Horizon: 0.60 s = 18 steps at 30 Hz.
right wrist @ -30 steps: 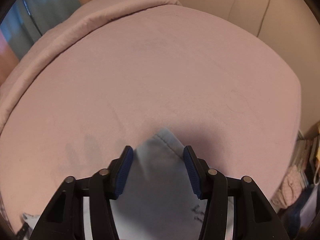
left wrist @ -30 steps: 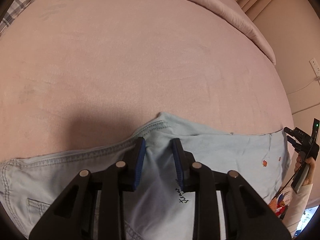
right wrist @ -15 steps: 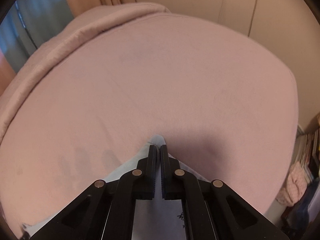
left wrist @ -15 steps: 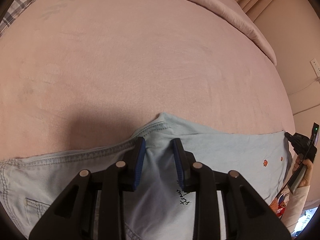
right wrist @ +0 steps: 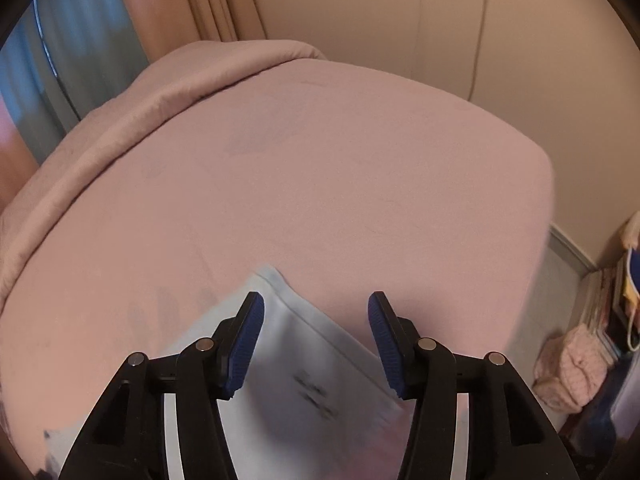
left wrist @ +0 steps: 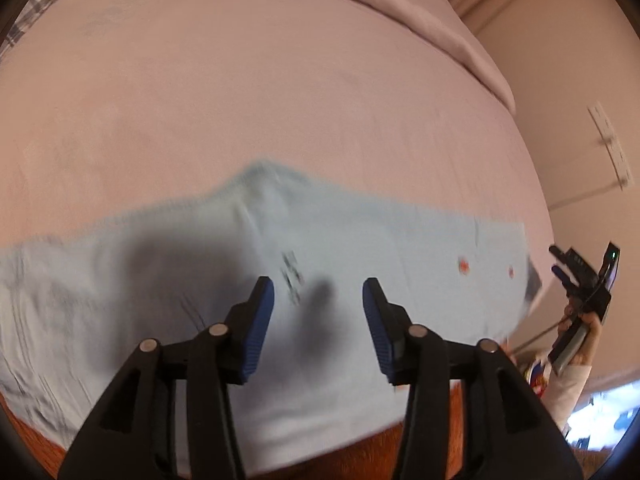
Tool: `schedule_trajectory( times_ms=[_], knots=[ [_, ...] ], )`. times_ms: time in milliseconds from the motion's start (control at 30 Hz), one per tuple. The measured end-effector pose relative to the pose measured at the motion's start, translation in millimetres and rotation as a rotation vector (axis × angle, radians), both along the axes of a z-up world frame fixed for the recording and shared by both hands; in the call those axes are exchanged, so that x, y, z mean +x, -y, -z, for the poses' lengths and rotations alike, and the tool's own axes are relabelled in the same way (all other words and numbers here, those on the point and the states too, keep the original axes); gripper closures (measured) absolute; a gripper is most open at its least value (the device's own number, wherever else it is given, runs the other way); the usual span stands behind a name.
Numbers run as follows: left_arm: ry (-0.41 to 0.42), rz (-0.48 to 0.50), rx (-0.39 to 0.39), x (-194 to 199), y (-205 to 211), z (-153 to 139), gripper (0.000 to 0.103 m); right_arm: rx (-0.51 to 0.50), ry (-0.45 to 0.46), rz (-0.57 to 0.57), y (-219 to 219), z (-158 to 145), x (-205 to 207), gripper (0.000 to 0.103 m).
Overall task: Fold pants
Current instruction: 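Grasp the pant leg hem with the right tool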
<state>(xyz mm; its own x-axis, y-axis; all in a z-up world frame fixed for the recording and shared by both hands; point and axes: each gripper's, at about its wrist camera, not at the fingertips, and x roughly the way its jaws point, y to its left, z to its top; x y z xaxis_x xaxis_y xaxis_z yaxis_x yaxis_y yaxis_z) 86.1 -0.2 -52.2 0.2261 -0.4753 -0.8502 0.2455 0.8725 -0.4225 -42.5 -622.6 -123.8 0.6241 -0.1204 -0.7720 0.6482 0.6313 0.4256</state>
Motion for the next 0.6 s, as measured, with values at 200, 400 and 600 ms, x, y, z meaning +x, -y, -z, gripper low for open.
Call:
schedule_trajectory(
  times_ms=[200, 400, 600],
  knots=[
    [-0.023, 0.080, 0.065, -24.7, 18.1, 33.7, 0.056, 0.135, 0.014, 0.007, 1.5, 27.9, -36.4, 0.050],
    [0.018, 0.080, 0.085, -28.2, 27.6, 38.8, 0.053, 0.185, -0.035, 0.027, -2.5, 53.0, -36.9, 0.088],
    [0.019, 0.083, 0.060, -31.4, 22.2, 42.1, 0.051, 0.149, 0.027, 0.082, -2.7, 39.0, -50.6, 0.097]
  ],
)
